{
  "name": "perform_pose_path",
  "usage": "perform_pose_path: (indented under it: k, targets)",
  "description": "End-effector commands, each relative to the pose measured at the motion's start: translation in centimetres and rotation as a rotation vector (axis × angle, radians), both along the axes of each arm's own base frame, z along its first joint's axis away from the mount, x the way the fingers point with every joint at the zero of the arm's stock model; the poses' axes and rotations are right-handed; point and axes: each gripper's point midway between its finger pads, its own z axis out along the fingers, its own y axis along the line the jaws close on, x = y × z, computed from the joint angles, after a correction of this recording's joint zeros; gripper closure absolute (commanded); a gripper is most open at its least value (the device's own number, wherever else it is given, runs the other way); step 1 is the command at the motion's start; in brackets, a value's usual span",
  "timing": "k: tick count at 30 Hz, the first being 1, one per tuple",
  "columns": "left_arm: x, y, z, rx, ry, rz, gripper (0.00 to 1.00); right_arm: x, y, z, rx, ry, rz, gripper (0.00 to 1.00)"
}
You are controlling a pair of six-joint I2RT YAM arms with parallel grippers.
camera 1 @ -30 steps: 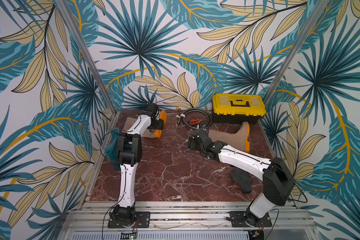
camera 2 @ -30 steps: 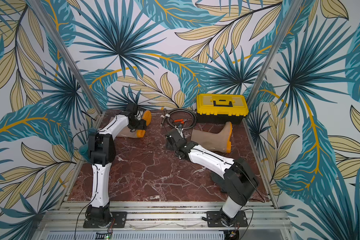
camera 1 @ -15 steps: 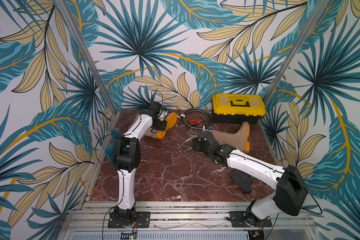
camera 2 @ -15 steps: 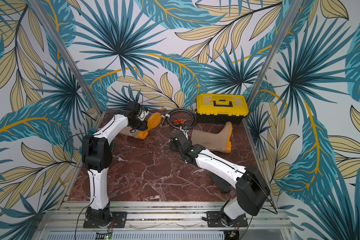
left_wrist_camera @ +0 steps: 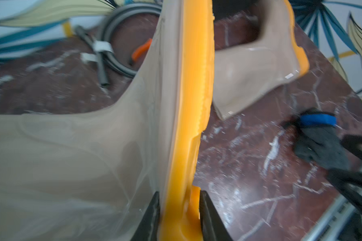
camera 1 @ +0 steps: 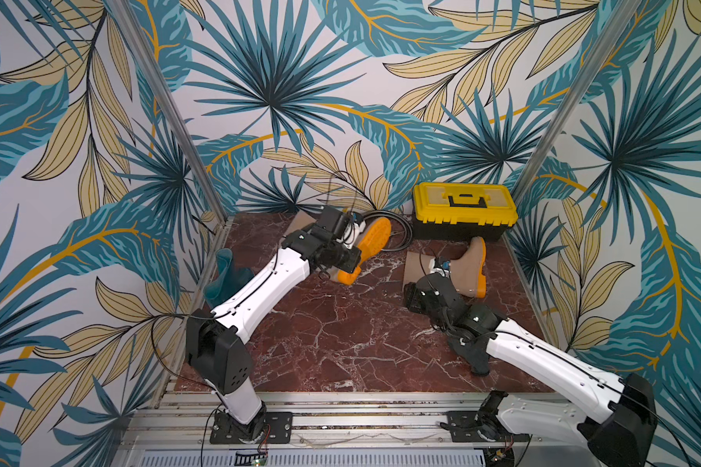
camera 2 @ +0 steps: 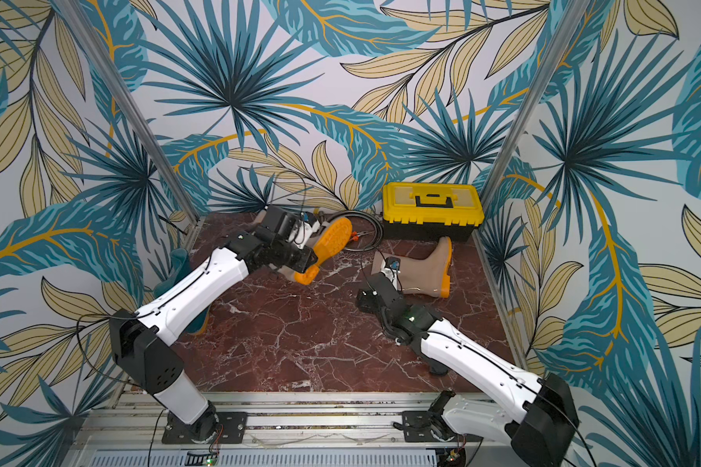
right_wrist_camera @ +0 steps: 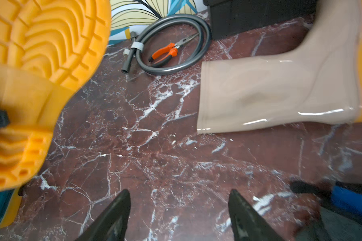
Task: Wipe the rubber boots with a cloth
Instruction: Place the rubber boot at the center of the board.
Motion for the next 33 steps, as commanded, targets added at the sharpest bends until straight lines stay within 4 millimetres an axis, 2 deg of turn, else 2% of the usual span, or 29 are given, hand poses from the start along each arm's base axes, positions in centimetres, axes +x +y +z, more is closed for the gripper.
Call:
perform_pose_path:
  k: [1, 3, 5, 6, 7, 8, 10, 12, 15, 19, 21, 22, 25, 26, 27, 30, 33]
  targets:
    - [-2.6, -2.0, -2.5, -0.015, 0.075, 0.183, 1.00, -2.9, -2.7, -3.5, -0.034, 0.123, -0.063, 0.26]
    - [-3.6, -3.0, -5.6, -0.038, 0.176, 0.280, 1.00, -3.9, -2.9, -4.8, -0.020, 0.166, -0.059, 0.26]
    - [-4.3, -5.0, -8.3, -0.053, 0.243, 0.312, 1.00, -4.7, -2.9, -5.9, 0.004, 0.200, -0.057, 0.26]
    - [-4.6, -6.4, -8.9, -0.050, 0.255, 0.298, 0.93, -5.0, -2.9, -6.4, 0.018, 0.213, -0.057, 0.26]
    - [-4.7, -7.6, -9.0, -0.048, 0.251, 0.269, 0.69, -5.2, -2.8, -6.7, 0.036, 0.219, -0.057, 0.25]
    - [-4.6, -8.4, -8.4, -0.053, 0.235, 0.250, 0.56, -5.3, -2.7, -6.9, 0.051, 0.218, -0.059, 0.25]
    - [-4.4, -9.0, -6.3, -0.080, 0.188, 0.227, 0.38, -5.3, -2.5, -7.0, 0.087, 0.213, -0.067, 0.24]
    - [-3.6, -7.7, -4.1, -0.074, 0.100, 0.240, 0.27, -5.0, -2.0, -7.2, 0.103, 0.216, -0.064, 0.23]
    - [-2.8, -4.2, -2.8, -0.085, 0.075, 0.271, 0.22, -4.0, 0.0, -7.9, 0.121, 0.246, -0.030, 0.22]
    - [-1.8, 2.4, -4.3, -0.057, 0.103, 0.362, 0.22, -2.0, 4.0, -9.8, 0.149, 0.329, 0.032, 0.20]
    - [-1.8, 4.9, -5.0, -0.046, 0.115, 0.401, 0.22, -1.0, 5.9, -11.1, 0.137, 0.392, 0.055, 0.20]
    - [-1.9, 5.8, -5.3, -0.040, 0.116, 0.414, 0.22, -0.7, 6.6, -12.0, 0.122, 0.426, 0.060, 0.20]
    - [-2.5, 6.8, -5.7, -0.026, 0.117, 0.413, 0.22, 0.8, 8.7, -13.9, 0.103, 0.477, 0.086, 0.21]
    - [-2.7, 7.0, -6.0, -0.020, 0.120, 0.413, 0.22, 1.1, 9.1, -14.3, 0.090, 0.486, 0.092, 0.24]
    - [-3.2, 6.8, -6.4, -0.028, 0.145, 0.395, 0.22, 1.5, 9.4, -14.5, 0.073, 0.489, 0.101, 0.32]
    - [-3.9, 7.4, -7.7, -0.005, 0.169, 0.400, 0.22, 2.2, 9.2, -14.3, -0.009, 0.483, 0.130, 0.65]
    - [-4.3, 8.0, -8.7, 0.015, 0.182, 0.411, 0.22, 2.3, 8.1, -13.6, -0.112, 0.471, 0.175, 0.79]
